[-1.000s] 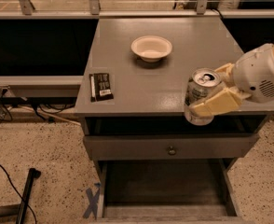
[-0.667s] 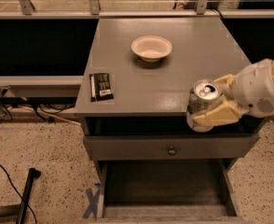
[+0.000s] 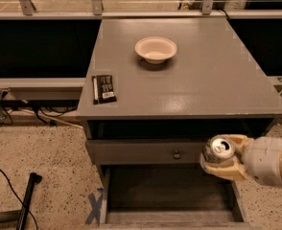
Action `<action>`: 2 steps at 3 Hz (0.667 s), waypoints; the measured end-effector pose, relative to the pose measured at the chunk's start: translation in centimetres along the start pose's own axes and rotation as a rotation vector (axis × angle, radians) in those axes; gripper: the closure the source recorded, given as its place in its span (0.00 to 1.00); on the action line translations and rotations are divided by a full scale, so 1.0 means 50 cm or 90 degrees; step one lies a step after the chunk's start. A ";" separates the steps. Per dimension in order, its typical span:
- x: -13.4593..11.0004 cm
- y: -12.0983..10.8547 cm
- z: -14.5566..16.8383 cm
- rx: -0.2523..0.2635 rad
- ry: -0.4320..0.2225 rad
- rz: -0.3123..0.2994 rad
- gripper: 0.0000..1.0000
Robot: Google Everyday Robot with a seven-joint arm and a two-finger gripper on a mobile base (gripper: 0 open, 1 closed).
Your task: Place 7up can into middle drawer
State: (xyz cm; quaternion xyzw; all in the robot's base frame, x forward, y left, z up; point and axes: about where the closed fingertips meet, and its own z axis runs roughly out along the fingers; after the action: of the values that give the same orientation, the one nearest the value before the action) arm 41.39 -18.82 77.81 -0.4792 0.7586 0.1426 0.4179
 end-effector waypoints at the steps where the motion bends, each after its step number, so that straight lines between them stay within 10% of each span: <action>1: 0.031 -0.015 -0.020 0.039 0.006 -0.037 1.00; 2: 0.033 -0.011 -0.019 0.039 0.013 -0.029 1.00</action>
Offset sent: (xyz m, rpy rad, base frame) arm -0.0052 -0.0247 -0.0100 -0.0495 -0.0369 -0.0543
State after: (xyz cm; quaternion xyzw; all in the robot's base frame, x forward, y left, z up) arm 41.07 -20.68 77.23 -0.4845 0.7558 0.1053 0.4278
